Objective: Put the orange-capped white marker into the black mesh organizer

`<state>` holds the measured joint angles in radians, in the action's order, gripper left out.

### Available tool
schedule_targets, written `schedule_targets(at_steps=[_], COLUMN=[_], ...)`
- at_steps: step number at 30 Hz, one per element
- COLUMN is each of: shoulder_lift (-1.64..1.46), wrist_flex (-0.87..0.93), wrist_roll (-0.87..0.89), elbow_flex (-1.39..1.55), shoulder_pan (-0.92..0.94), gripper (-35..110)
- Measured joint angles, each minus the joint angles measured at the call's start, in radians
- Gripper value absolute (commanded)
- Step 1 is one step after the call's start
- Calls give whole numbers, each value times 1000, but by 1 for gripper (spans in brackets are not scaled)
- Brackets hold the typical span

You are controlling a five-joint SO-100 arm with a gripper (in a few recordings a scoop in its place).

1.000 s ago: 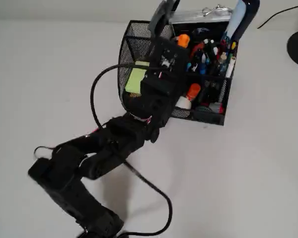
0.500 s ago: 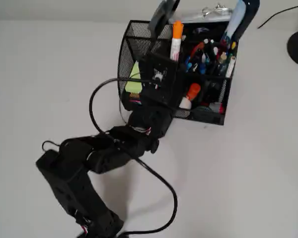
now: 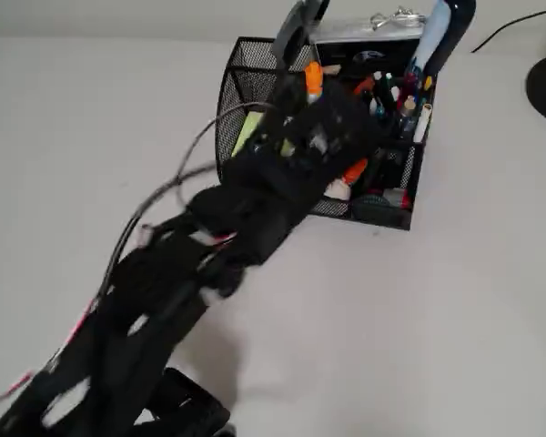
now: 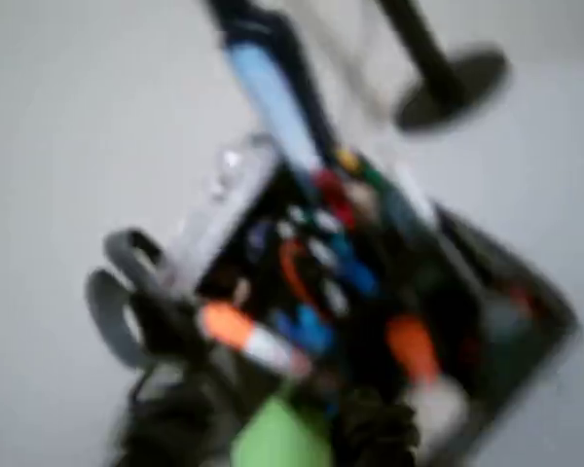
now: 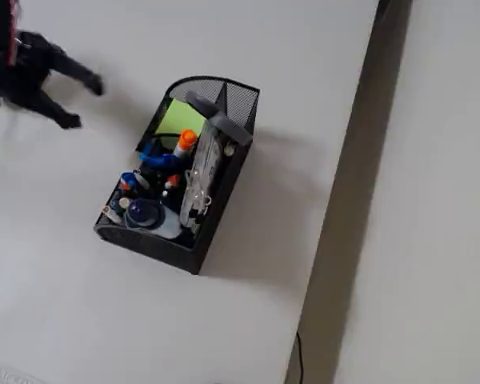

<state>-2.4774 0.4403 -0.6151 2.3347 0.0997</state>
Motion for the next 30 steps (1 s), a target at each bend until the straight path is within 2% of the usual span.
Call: schedule_targets(at_steps=[5,8,19,30], shoulder_lift=[-189,-285,-739,-802], wrist_flex=[402,537,690,699], wrist_roll=[301,399,503,515], elbow_flex=[28,106,624,670], shoulder_pan=[-14,-43,-120,-110], gripper=[0,0,0,0])
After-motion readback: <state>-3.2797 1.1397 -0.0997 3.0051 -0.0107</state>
